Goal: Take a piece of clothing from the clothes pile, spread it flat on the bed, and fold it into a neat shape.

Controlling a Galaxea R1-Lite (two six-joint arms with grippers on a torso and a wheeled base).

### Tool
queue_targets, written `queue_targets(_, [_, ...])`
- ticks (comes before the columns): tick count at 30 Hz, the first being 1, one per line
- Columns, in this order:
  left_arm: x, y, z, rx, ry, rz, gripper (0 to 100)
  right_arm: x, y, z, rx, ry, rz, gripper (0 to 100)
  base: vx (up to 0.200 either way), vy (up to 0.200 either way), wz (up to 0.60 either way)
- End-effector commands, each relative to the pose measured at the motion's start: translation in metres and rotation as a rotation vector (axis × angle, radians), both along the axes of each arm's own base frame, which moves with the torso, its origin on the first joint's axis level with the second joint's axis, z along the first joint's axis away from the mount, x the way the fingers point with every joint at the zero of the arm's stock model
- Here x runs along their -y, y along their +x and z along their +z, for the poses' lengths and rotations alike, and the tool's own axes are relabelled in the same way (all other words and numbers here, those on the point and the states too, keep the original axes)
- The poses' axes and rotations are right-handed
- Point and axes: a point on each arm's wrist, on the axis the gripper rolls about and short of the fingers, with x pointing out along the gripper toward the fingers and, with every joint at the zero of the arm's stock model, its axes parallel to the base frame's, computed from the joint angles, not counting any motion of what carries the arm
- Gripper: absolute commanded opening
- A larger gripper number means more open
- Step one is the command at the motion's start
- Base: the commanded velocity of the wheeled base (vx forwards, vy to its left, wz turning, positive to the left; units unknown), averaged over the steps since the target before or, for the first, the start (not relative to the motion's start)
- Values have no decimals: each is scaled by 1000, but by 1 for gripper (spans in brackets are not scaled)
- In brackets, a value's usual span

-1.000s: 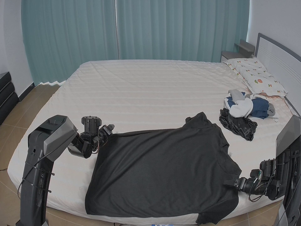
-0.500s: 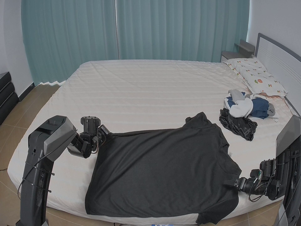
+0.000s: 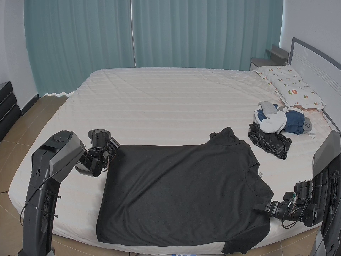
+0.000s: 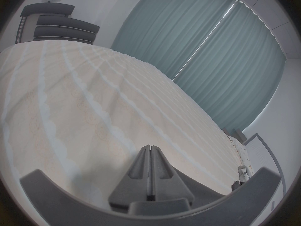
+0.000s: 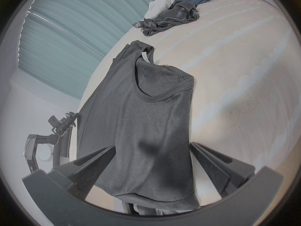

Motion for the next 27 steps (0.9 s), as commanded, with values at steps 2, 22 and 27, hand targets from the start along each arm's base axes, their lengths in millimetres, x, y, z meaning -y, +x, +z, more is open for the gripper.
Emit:
queue_targets(2, [-7, 4, -4, 3, 2, 18, 0, 0, 1, 0, 10, 0, 0, 100, 0, 0, 0])
queue_targets(22, [-12, 9, -7, 12, 4, 29, 0, 0, 1, 0, 10, 0, 0, 100, 0, 0, 0])
queue_targets(27, [-11, 10, -3, 22, 3, 28, 0, 0, 1, 0, 10, 0, 0, 100, 0, 0, 0])
